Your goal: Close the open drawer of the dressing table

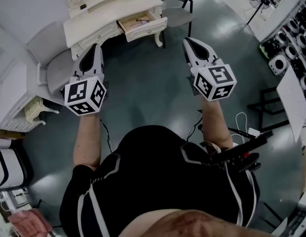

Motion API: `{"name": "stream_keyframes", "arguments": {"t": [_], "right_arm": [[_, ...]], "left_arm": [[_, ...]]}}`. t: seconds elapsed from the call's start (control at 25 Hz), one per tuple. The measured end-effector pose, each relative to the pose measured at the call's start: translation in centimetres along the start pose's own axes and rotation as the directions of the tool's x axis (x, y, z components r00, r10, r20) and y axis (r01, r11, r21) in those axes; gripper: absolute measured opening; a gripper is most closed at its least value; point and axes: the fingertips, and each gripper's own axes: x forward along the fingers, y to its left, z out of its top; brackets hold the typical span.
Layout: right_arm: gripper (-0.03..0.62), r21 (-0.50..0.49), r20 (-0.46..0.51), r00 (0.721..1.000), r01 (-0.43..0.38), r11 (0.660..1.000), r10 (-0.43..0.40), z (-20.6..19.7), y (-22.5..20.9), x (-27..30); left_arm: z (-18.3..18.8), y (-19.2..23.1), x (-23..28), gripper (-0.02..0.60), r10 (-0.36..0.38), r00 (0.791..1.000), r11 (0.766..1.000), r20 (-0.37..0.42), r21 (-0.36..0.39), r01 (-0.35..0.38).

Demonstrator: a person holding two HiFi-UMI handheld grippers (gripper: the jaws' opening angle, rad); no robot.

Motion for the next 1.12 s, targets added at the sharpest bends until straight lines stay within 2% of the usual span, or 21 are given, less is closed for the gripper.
{"name": "stream_keyframes", "arguments": {"t": [0.16,0.4,0.88,1.12], "right_arm": [[0.005,0.001,-0.005,1.000,-0.013,1.000,0.013,-0.7,-2.4,-0.4],[0.005,0.030,-0.009,1.000,-0.012,0.999,0.012,-1.8,-4.9,1.6],[0.005,0.017,0.001,1.000,0.015,1.000,-0.015,-0.9,-7.9,11.1],[0.005,0.009,0.016,0.999,0.030,0.999,-0.031,-0.3,-9.3,16.2]], "left_arm": [[-0.7,-2.1,1.7,0.003,0.007,1.000,1.000,-0.010,-0.002,-0.007],[-1.9,-2.6,4.9,0.003,-0.004,0.999,1.000,-0.035,0.015,0.004],[-3.7,3.5,14.6,0.003,-0.012,0.999,1.000,-0.031,0.008,0.013],[-3.6,6.3,19.1,0.003,-0.035,0.999,0.998,-0.035,0.042,0.037]]}}
